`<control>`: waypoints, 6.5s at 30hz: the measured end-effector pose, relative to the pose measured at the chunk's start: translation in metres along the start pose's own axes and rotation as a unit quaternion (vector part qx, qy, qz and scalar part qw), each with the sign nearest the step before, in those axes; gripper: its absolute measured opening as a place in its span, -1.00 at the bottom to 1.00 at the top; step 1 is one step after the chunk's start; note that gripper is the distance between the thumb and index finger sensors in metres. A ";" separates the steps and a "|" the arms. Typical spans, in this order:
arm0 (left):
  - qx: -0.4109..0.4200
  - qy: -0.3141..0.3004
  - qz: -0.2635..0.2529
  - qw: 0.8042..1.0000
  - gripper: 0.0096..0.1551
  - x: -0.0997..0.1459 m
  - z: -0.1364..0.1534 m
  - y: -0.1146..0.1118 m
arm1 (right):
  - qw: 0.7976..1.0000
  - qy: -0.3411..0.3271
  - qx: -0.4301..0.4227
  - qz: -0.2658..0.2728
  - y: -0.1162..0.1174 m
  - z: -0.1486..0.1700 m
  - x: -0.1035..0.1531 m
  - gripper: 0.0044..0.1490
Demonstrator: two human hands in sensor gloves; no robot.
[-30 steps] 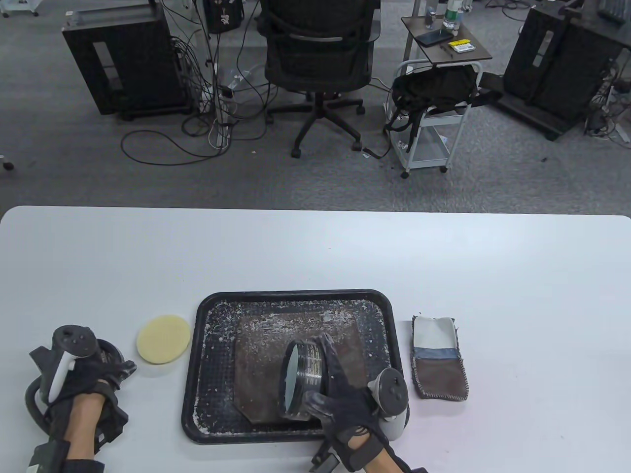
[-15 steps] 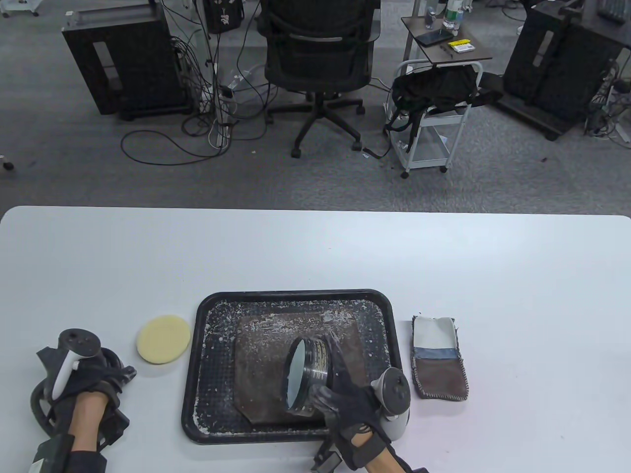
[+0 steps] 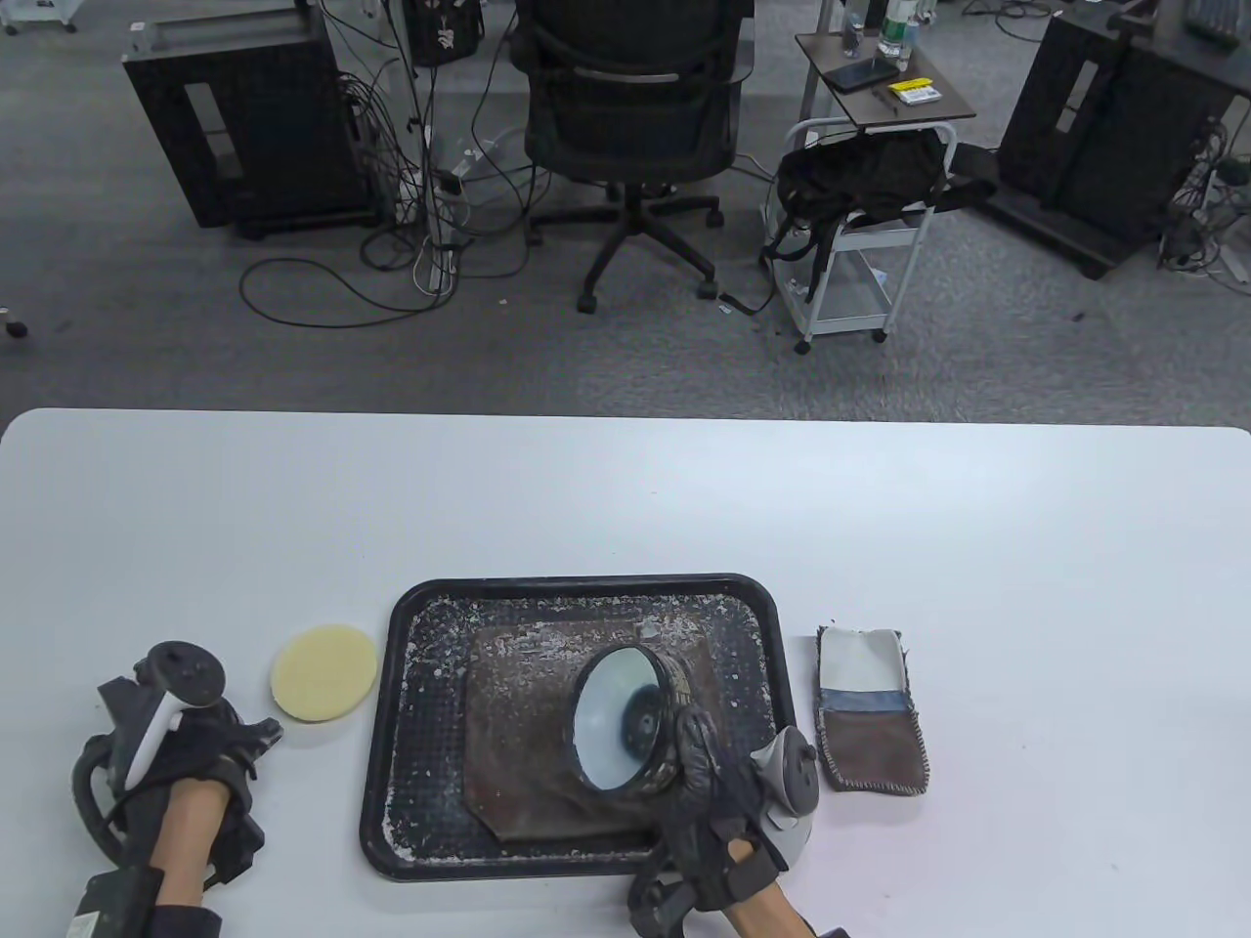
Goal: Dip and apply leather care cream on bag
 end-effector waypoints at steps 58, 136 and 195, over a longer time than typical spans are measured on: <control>0.055 -0.373 -0.174 0.910 -0.30 0.117 -0.111 0.005 | 0.983 0.050 0.041 0.174 -0.031 -0.001 0.005 0.24; 0.023 -0.602 -0.090 0.793 -0.35 0.253 -0.147 -0.072 | 0.959 0.118 0.201 0.159 0.007 0.014 0.001 0.18; 0.064 -0.619 -0.135 0.771 -0.39 0.267 -0.134 -0.055 | 0.964 0.107 0.188 0.155 -0.001 0.001 0.002 0.14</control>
Point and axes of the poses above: the tracker on the back of each hand, its own z axis roughly to the little-finger side, its own x axis roughly from the fingertips to the wrist, y = z × x, the point moved 2 cm from there along -x, roughly from the wrist to the fingertips, and after that the axes turned 15 degrees about y, right-handed, at the moved point
